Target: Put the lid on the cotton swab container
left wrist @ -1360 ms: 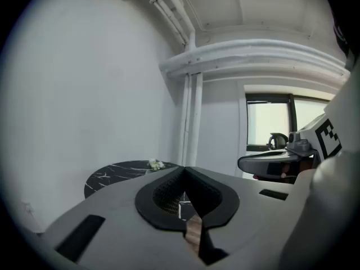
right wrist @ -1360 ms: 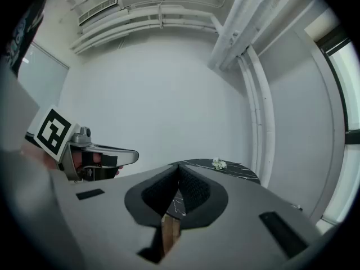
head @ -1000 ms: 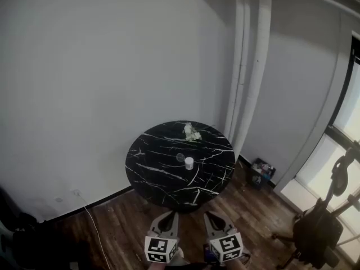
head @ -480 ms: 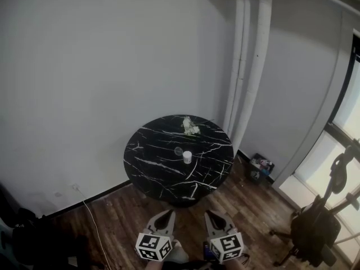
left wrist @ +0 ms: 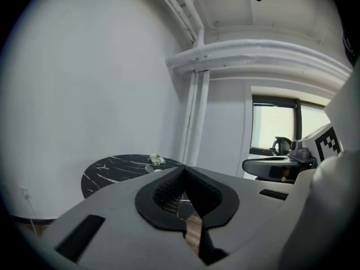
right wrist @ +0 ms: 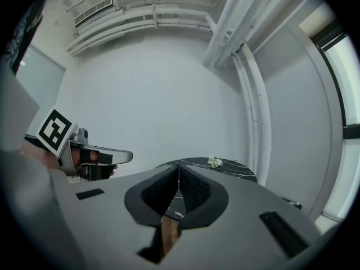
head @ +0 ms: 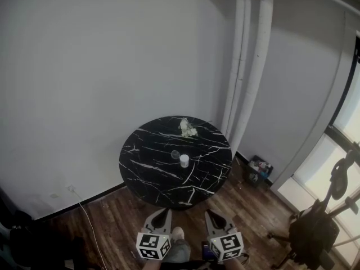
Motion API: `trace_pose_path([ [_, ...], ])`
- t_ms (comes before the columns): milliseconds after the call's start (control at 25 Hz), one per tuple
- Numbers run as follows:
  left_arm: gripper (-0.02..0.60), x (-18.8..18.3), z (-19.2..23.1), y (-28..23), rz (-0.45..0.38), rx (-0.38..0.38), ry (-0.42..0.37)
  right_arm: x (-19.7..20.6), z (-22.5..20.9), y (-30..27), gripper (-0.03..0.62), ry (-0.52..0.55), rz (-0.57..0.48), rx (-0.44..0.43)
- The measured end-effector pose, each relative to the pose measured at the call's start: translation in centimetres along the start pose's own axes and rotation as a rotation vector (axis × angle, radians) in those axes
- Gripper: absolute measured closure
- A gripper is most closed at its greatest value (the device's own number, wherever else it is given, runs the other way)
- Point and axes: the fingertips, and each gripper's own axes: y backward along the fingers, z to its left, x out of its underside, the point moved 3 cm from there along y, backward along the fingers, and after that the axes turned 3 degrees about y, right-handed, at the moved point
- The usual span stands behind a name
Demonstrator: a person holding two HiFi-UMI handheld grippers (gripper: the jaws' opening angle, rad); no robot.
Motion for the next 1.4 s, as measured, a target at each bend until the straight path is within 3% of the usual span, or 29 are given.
trace_pose_path([
  [200,0.568,-0.4,2.0,-4.1,0.005,-0.015,0.005,0.5,-2.4,-3.0,0.576,0.001,0.029,0.026],
  [600,0.568,-2.8,7.6,-15.3,0.061,0.036,0.019,0.8,-8.1,-13.8,0.576,-0.049,0.118,0.066],
  [1040,0.568,-4.1,16.1,-24.2,0.094,0.047,0.046,0.1,-9.5,-26.2,0.576,-0.055,0.163,0.049],
  [1400,0.568,-5.0,18.2,-29.3,0.079,0.091,0.047,-0.7,-11.2,-29.0,0.576,-0.017,0.152,0.108],
])
